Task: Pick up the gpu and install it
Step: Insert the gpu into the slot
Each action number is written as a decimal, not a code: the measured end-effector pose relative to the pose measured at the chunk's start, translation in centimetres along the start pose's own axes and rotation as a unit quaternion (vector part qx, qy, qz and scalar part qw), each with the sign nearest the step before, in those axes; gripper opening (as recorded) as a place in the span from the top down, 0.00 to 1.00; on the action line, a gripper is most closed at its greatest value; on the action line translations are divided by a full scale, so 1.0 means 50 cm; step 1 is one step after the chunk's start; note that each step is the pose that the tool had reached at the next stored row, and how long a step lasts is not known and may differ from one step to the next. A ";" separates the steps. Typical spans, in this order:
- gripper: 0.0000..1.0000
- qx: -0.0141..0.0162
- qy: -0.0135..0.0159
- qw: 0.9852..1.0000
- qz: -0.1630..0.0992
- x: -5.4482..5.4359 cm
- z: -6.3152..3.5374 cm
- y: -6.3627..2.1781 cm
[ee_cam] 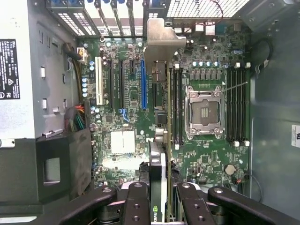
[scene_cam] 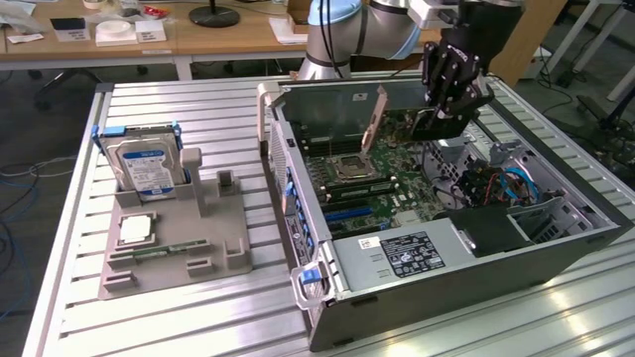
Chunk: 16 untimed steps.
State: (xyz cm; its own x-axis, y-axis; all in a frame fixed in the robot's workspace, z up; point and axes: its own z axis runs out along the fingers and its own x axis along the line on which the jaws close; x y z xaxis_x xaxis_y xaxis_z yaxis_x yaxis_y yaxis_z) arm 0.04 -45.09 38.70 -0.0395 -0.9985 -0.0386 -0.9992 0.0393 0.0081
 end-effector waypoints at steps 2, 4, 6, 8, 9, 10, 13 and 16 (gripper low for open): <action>0.73 0.000 0.000 1.000 0.000 0.000 0.000 0.000; 0.73 0.000 0.000 1.000 0.000 0.000 0.000 0.000; 0.73 0.000 0.000 1.000 0.000 0.000 0.000 0.003; 0.73 0.000 0.000 1.000 0.000 0.000 0.001 0.011; 0.73 0.000 0.000 1.000 0.000 0.001 0.002 0.014; 0.73 0.000 0.000 1.000 0.000 0.001 0.005 0.016; 0.73 0.000 0.000 1.000 0.000 0.003 0.015 0.020; 0.73 0.000 0.000 1.000 -0.002 0.004 0.026 0.023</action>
State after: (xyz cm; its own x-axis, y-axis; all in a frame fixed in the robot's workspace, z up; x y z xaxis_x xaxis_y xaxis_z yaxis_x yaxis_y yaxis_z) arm -1.14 -45.22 37.40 -0.0356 -0.9986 -0.0390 -0.9993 0.0353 0.0081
